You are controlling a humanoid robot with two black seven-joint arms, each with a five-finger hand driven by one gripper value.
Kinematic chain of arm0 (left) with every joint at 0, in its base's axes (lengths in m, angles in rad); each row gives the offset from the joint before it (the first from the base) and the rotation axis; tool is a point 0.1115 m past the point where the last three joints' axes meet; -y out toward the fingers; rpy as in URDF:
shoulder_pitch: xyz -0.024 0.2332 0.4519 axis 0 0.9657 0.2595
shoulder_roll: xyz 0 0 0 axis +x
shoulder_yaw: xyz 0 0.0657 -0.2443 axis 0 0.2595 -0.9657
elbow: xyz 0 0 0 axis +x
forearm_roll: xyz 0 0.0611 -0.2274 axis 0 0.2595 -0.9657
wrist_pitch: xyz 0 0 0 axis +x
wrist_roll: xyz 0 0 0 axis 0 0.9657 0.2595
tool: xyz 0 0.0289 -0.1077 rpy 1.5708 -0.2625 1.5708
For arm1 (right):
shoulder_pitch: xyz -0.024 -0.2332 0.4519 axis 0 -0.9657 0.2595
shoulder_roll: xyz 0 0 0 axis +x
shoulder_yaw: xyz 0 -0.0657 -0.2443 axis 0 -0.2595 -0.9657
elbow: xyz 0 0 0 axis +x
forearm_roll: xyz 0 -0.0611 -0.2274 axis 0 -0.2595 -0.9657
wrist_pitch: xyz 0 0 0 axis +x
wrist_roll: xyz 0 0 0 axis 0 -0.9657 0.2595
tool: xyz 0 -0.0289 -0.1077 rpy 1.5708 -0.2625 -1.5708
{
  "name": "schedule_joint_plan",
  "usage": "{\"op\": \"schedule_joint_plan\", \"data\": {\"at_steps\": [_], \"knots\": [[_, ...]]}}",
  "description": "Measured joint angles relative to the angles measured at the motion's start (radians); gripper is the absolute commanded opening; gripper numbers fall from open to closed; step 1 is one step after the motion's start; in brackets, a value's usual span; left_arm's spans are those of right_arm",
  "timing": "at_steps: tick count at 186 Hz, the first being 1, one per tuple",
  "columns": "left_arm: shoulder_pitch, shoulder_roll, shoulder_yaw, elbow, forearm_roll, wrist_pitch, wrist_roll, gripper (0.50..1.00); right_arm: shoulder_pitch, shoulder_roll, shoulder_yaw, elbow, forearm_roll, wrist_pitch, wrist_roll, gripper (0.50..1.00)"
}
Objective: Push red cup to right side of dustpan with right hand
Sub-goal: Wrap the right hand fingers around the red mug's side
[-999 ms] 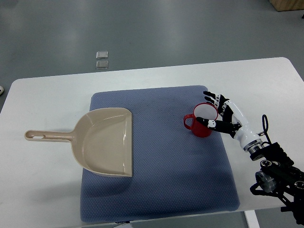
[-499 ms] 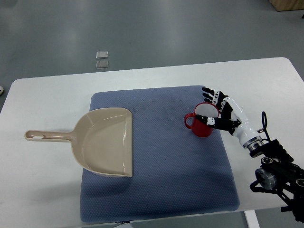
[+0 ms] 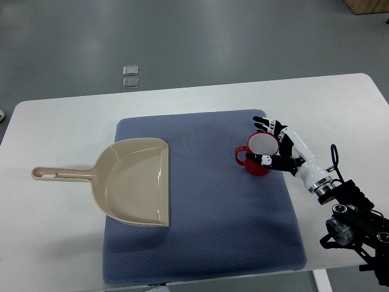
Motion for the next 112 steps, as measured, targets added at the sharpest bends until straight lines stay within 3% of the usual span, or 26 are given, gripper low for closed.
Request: {"op": "schedule_joint_plan", "data": {"at_steps": [112], "knots": [[0.000,0.000,0.000,0.000,0.000,0.000,0.000,1.000,0.001,0.001,0.003,-0.002,-0.006,0.001,0.000,0.928]]}}
